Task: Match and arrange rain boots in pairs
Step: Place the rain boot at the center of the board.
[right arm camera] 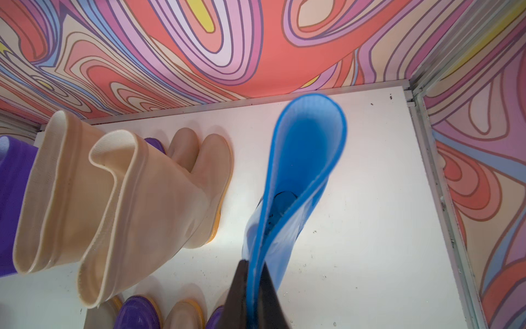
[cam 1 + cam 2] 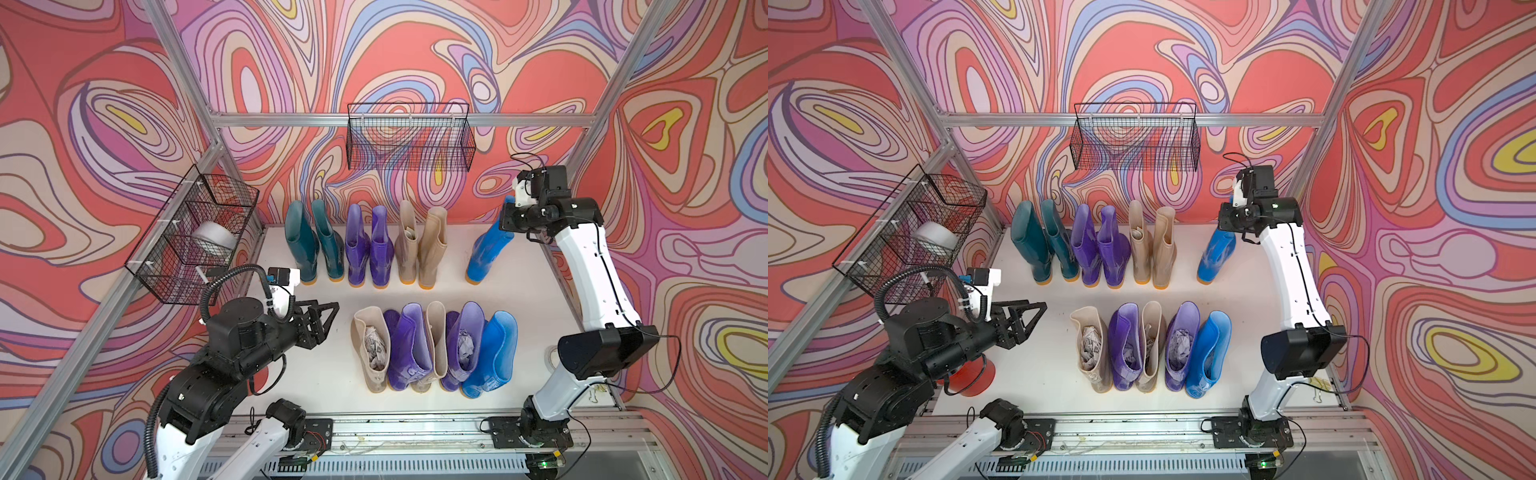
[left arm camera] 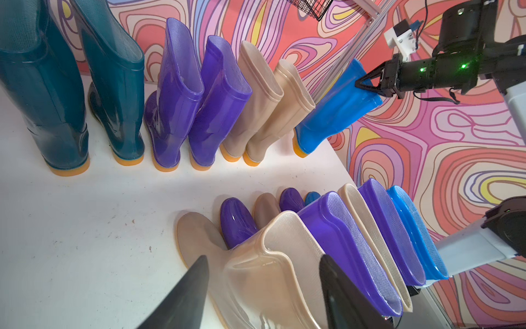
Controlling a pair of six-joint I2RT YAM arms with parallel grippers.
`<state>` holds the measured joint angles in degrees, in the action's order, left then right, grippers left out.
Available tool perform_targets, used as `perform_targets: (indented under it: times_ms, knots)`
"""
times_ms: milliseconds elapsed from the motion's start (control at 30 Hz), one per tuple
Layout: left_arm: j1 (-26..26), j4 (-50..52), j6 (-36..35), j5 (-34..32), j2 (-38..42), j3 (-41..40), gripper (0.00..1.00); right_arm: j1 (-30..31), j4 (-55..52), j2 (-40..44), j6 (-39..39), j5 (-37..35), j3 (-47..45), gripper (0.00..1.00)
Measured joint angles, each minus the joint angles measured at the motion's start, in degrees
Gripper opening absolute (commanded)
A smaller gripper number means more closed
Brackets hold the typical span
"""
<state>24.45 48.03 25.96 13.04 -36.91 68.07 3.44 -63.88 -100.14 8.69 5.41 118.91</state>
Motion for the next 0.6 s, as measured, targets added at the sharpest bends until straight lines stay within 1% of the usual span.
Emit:
perform_targets:
  times_ms: [167, 367, 600]
  knots:
    - [0.0, -1.2, 0.0, 0.0, -0.6, -1.3, 0.64, 0.0, -0.3, -1.8, -0.1, 2.1, 0.3, 0.0]
    - [0.0, -3.1, 0.0, 0.6, -0.9, -3.7, 0.64, 0.5, -1.2, -7.3, -0.6, 3.8, 3.4, 0.0]
    - [0.0, -3.3, -0.3, 0.9, -1.4, -4.0, 0.64, 3.1, -2.7, -13.0, -1.4, 3.9, 8.2, 0.0]
